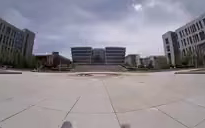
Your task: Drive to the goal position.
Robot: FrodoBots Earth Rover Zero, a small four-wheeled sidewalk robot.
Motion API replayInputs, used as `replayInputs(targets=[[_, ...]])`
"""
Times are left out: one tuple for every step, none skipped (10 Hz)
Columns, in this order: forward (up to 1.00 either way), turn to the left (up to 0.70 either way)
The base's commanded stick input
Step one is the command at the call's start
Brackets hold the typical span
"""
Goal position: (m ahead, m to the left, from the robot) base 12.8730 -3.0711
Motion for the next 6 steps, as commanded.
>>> replayInputs(targets=[[0.7,0.0],[0.7,0.0],[0.7,0.0],[0.7,0.0],[0.7,0.0],[0.7,0.0]])
